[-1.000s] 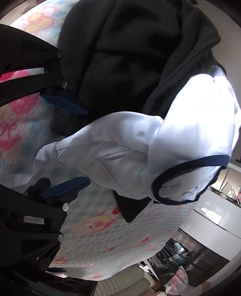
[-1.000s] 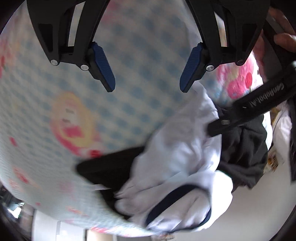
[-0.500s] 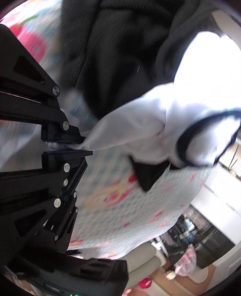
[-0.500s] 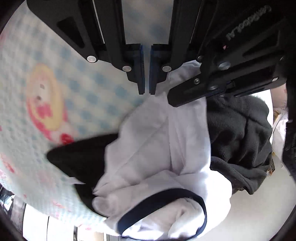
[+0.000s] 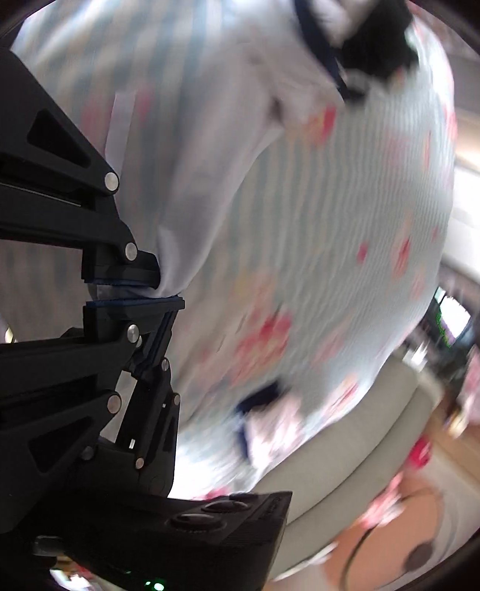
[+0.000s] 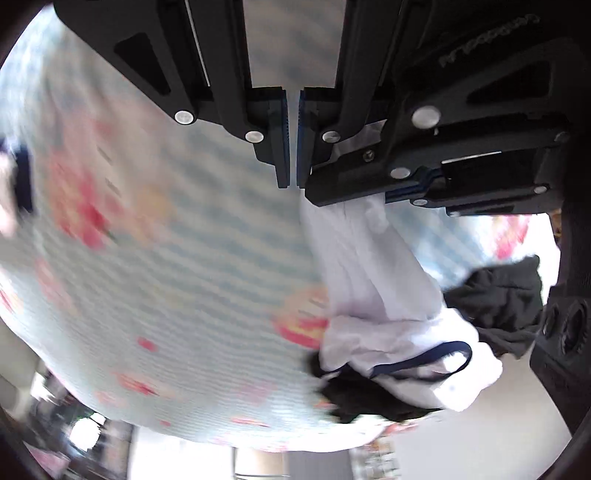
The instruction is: Fold clothes
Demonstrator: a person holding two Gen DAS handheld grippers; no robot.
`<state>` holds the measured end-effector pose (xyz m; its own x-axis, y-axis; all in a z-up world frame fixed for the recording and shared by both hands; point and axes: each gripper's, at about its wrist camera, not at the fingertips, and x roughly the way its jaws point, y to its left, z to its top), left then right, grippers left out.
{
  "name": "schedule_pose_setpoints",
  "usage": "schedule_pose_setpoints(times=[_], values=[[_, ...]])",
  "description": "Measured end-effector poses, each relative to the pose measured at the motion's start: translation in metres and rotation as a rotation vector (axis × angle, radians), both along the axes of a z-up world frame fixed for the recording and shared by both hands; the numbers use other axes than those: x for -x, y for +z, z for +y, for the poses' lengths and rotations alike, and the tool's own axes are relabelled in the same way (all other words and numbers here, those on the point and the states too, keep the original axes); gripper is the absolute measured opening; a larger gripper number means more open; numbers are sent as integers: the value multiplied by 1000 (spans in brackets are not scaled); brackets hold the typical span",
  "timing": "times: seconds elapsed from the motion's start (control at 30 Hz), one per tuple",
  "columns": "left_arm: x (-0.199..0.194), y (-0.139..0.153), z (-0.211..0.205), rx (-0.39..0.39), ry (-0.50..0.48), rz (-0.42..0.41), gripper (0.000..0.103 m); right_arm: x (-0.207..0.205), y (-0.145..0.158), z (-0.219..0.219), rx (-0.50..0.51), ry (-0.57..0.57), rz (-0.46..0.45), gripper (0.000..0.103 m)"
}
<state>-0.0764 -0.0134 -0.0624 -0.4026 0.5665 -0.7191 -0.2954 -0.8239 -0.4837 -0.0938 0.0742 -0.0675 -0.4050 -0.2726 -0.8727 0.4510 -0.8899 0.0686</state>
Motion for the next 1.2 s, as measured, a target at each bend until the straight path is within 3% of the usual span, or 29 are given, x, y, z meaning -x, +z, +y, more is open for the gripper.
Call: schedule_pose_setpoints(times=[0.17,0.27,0.3,0.33,0.43,0.57,0.67,0.73,0.83,0.93,1.0,1.07,1.1,1.13,1.2], values=[[-25,7,101,-17,-164,0,5,-34,8,106,-28,-200,-5,3],[-37,10,145,1,-213,7,5,-52,12,157,-11,-323,-17,3],[-39,9,151,12,-212,1,6,-54,11,168,-4,-344,-25,3],[-42,8,158,22,-210,-4,15,-56,9,177,4,-362,-34,3],[-41,9,118,42,-90,6,44,-63,1,202,24,-407,-54,3],[-40,11,57,67,85,22,44,-62,-1,207,48,-414,-41,3],[-39,13,12,86,216,34,44,-51,-2,195,68,-358,-20,4],[-38,14,-18,98,304,42,43,-39,1,173,87,-293,-15,14],[-17,-1,-44,120,354,-6,43,-14,4,130,179,-175,-38,31],[2,-19,-53,112,338,-74,54,12,-6,88,177,-131,-79,31],[6,-29,-50,129,324,-92,56,29,-17,60,171,-112,-106,31],[3,-37,-46,205,337,-95,49,38,-28,49,162,-115,-125,31],[0,-39,-45,265,353,-96,23,41,-34,45,142,-123,-135,31],[-3,-42,-43,324,368,-96,8,44,-41,42,122,-131,-144,31],[-12,-40,-49,324,384,-95,8,40,-46,47,73,-155,-130,31]])
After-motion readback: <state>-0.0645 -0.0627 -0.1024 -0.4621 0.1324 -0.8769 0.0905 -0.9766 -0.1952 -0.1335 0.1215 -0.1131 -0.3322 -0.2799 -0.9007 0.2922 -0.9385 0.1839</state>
